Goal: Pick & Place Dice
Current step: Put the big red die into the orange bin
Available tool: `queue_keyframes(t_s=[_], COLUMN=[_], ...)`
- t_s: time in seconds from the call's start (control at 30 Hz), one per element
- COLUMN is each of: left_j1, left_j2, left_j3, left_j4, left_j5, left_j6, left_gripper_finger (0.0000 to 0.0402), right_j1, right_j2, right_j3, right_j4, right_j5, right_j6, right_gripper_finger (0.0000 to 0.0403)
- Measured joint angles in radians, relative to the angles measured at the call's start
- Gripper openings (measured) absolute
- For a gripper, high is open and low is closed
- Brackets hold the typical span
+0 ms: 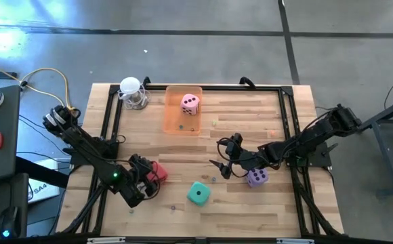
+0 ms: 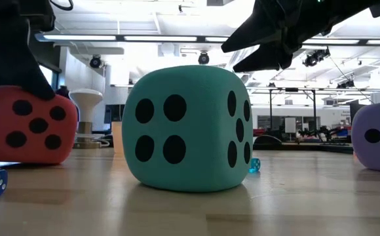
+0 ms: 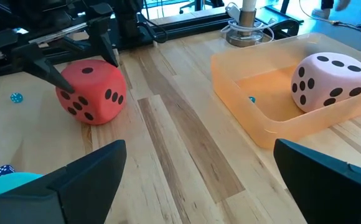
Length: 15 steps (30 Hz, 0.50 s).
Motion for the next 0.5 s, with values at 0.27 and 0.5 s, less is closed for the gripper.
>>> queue_keyframes(t_s=[0.27,0.5], left_j1=[-0.001,-0.023], left_j2=[0.001,0.002], left_j3=[-0.001,-0.003], left_j4=[-0.002,0.002], left_j5=[0.035,0.045], left_j6=[-0.054,-0.095], left_gripper_finger=[0.0399,0.04], right_j1=[0.0,0.0], right_j2=[0.0,0.0], right_j3=[0.0,0.0], right_j4=[0.0,0.0], right_j5=[0.0,0.0], right_j6=[0.0,0.0], right_gripper_finger=[0.04,0.04])
